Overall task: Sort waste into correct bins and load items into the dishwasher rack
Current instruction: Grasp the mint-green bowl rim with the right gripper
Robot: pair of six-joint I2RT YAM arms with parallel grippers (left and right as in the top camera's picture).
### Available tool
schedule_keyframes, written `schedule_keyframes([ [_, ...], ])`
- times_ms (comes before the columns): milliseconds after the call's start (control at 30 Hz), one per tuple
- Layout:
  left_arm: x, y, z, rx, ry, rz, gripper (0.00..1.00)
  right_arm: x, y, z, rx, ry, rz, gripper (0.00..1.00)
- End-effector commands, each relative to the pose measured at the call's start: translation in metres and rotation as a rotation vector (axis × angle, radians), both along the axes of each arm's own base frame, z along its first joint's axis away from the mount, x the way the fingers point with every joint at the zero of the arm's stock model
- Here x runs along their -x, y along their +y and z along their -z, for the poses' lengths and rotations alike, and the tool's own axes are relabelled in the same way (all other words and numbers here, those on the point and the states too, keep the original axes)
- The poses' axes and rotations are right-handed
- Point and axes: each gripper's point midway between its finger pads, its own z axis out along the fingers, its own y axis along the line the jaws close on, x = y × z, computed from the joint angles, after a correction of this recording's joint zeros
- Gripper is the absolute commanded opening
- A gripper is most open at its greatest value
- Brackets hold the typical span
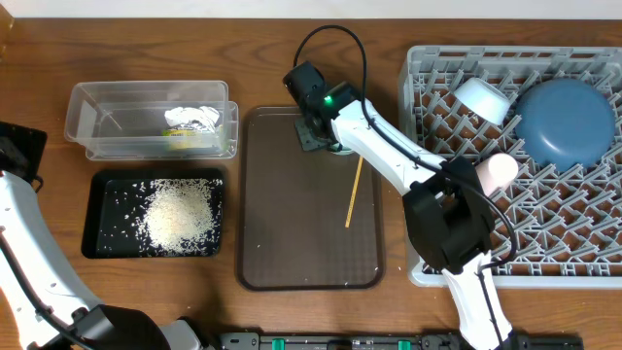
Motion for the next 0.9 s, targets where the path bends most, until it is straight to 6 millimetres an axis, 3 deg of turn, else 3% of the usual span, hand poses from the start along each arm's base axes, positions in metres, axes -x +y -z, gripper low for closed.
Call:
schedule_keyframes([
  [0, 0.001, 0.002, 0.0, -0.001, 0.003, -0.007, 0.94, 0.003, 0.009, -0.001, 0.008, -0.011, -0.007, 0.24],
  [133, 0.001, 0.002, 0.0, -0.001, 0.003, -0.007, 0.94, 0.005, 0.009, 0.003, 0.013, -0.004, -0.008, 0.25],
  [300, 0.001, 0.002, 0.0, -0.001, 0.003, -0.007, 0.94, 0.007, 0.011, 0.003, 0.0, 0.004, 0.008, 0.17],
  [500, 0.001, 0.002, 0.0, -0.001, 0.003, -0.007, 0.94, 0.011, 0.011, 0.005, 0.008, 0.014, 0.006, 0.17],
  [700, 0.001, 0.002, 0.0, -0.001, 0.003, -0.007, 0.94, 0.013, 0.011, 0.022, 0.027, 0.037, 0.003, 0.19],
  [867, 0.001, 0.002, 0.0, -0.001, 0.003, -0.007, 0.94, 0.014, 0.012, 0.02, 0.023, 0.038, 0.013, 0.12],
])
